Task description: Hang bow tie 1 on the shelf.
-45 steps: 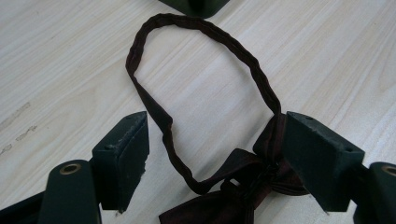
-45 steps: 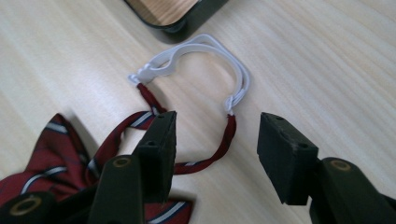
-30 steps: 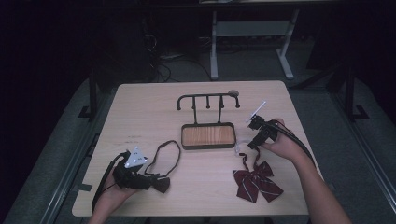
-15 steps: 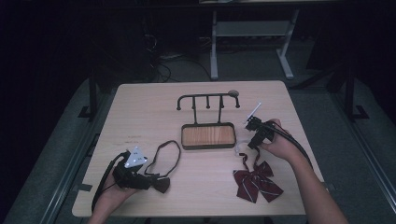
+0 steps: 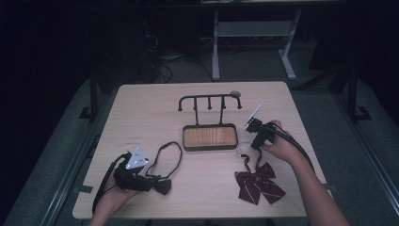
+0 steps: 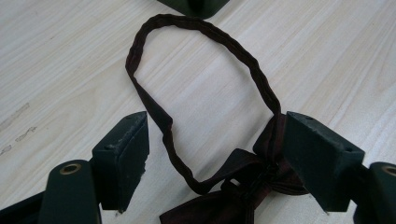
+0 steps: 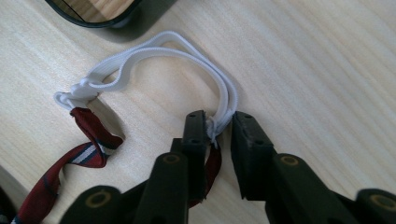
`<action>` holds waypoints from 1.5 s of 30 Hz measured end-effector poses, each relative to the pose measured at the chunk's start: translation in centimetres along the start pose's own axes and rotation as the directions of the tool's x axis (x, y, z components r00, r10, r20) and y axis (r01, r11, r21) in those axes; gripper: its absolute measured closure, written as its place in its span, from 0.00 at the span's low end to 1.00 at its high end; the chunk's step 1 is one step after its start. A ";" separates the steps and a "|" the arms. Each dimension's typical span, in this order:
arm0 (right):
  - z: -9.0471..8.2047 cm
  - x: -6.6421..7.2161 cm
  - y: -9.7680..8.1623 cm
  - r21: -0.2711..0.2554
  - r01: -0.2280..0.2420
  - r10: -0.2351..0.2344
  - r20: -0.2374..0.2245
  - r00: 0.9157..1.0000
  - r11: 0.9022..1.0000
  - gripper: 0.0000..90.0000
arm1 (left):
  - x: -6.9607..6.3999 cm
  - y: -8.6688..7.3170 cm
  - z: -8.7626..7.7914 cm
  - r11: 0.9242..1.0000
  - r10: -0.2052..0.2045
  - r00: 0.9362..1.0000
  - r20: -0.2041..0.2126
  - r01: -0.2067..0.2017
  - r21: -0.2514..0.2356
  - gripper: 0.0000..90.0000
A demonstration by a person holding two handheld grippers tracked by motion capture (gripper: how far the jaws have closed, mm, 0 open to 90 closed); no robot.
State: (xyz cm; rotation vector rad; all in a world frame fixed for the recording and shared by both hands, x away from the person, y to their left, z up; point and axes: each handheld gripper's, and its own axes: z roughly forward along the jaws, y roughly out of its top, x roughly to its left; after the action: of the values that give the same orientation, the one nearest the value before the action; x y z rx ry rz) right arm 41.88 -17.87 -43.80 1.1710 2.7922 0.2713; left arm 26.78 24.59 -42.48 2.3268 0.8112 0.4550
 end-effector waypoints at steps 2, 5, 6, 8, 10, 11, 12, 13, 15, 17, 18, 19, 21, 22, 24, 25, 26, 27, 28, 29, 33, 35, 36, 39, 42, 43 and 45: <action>0.0 0.0 0.0 0.000 -0.001 0.001 0.000 1.000 1.000 0.86 | 0.0 0.0 0.0 1.000 0.001 1.000 0.000 -0.001 0.000 0.27; 0.0 0.0 0.0 0.004 0.003 -0.003 0.001 1.000 1.000 0.89 | 0.0 0.0 -0.1 1.000 0.001 1.000 0.000 -0.001 -0.001 0.27; 0.0 0.0 -0.1 0.006 0.008 -0.008 0.000 1.000 1.000 0.90 | 0.0 0.0 -0.1 1.000 0.000 1.000 -0.001 0.000 -0.001 0.27; -0.3 -0.1 -0.3 0.009 0.001 -0.001 -0.005 1.000 1.000 0.91 | 0.0 0.0 -0.1 1.000 0.000 1.000 0.000 0.000 0.000 0.27; -0.4 -0.1 -0.4 0.009 -0.006 0.006 -0.011 1.000 1.000 0.92 | 0.0 0.0 -0.1 1.000 -0.001 1.000 0.000 0.001 0.000 0.27; -0.5 -0.2 -0.5 0.006 -0.003 0.003 -0.016 1.000 1.000 0.92 | 0.0 0.0 -0.1 1.000 0.001 1.000 0.001 -0.001 0.000 0.27; -0.8 -0.2 -0.7 0.001 -0.006 0.006 -0.028 1.000 1.000 0.92 | 0.0 0.0 0.0 1.000 0.001 1.000 0.001 -0.001 0.000 0.27; -0.8 -0.2 -0.7 0.001 -0.006 0.006 -0.028 1.000 1.000 0.92 | 0.0 0.0 0.0 1.000 0.001 1.000 0.001 -0.001 0.000 0.27; -1.2 -0.3 -0.9 -0.011 -0.008 0.008 -0.035 0.999 1.000 0.92 | 0.0 0.0 0.0 1.000 0.000 1.000 0.002 0.000 0.001 0.27; -1.6 -0.3 -1.2 -0.025 -0.004 0.003 -0.053 0.999 1.000 0.93 | -0.1 0.0 0.0 1.000 -0.001 1.000 0.003 0.001 0.002 0.27; -1.8 -0.4 -1.2 -0.030 -0.004 0.003 -0.059 0.998 1.000 0.93 | -0.1 0.0 0.0 1.000 -0.002 1.000 0.003 0.002 0.001 0.27; -2.0 -0.4 -1.4 -0.040 -0.002 0.000 -0.066 0.998 0.999 0.93 | -0.1 0.0 0.0 1.000 0.000 1.000 0.003 0.000 0.002 0.27; -2.4 -0.4 -1.6 -0.049 -0.006 0.002 -0.078 0.997 0.999 0.93 | -0.1 0.0 0.0 1.000 0.000 1.000 0.003 0.000 0.002 0.27; -2.6 -0.4 -1.7 -0.051 -0.010 0.006 -0.082 0.997 0.999 0.93 | -0.1 0.0 0.1 1.000 0.000 1.000 0.003 0.000 0.002 0.27; -3.1 -0.4 -2.0 -0.070 -0.007 0.000 -0.105 0.994 0.998 0.93 | -0.2 0.0 0.1 1.000 0.002 1.000 0.004 -0.002 0.006 0.27; -3.1 -0.4 -2.0 -0.070 -0.007 0.000 -0.105 0.994 0.998 0.93 | -0.2 0.0 0.1 1.000 0.002 1.000 0.004 -0.002 0.006 0.27; -3.2 -0.4 -2.1 -0.073 -0.010 0.002 -0.109 0.994 0.997 0.93 | -0.2 0.0 0.1 1.000 0.003 1.000 0.004 -0.003 0.008 0.27; -3.4 -0.4 -2.2 -0.080 -0.008 -0.001 -0.117 0.993 0.997 0.93 | -0.2 0.0 0.2 1.000 0.001 1.000 0.005 -0.001 0.008 0.27; -3.8 -0.4 -2.4 -0.087 -0.001 -0.010 -0.121 0.993 0.996 0.93 | -0.2 0.0 0.2 1.000 -0.003 1.000 0.006 0.003 0.006 0.27; -3.8 -0.4 -2.4 -0.087 -0.001 -0.010 -0.121 0.993 0.996 0.93 | -0.2 0.0 0.2 1.000 -0.003 1.000 0.006 0.003 0.006 0.27; -4.8 -0.3 -2.7 -0.101 0.009 -0.022 -0.135 0.991 0.995 0.93 | -0.2 0.0 0.2 1.000 -0.006 1.000 0.006 0.006 0.004 0.27; -5.5 -0.1 -2.8 -0.118 0.013 -0.030 -0.146 0.989 0.993 0.93 | -0.2 0.0 0.2 1.000 -0.004 1.000 0.007 0.004 0.005 0.27; -6.1 0.0 -2.9 -0.131 0.019 -0.038 -0.145 0.989 0.991 0.93 | -0.2 0.0 0.2 1.000 -0.004 1.000 0.007 0.004 0.005 0.27; -6.7 0.2 -2.9 -0.144 0.025 -0.048 -0.153 0.987 0.989 0.93 | -0.3 0.0 0.2 1.000 -0.005 1.000 0.007 0.005 0.006 0.27; -7.3 0.4 -2.9 -0.150 0.037 -0.060 -0.156 0.986 0.988 0.93 | -0.3 0.0 0.3 1.000 -0.007 1.000 0.007 0.007 0.006 0.27; -7.5 0.6 -2.9 -0.152 0.039 -0.063 -0.155 0.986 0.988 0.93 | -0.3 0.0 0.3 1.000 -0.007 1.000 0.007 0.007 0.006 0.27; -8.1 0.8 -2.8 -0.156 0.052 -0.075 -0.149 0.986 0.986 0.93 | -0.3 0.0 0.3 1.000 -0.007 1.000 0.008 0.007 0.007 0.27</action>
State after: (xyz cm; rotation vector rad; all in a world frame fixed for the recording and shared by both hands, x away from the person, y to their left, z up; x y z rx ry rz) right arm 38.07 -20.16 -36.49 1.0675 2.8720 0.5813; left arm 26.70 24.30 -42.72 2.3303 0.8179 0.4408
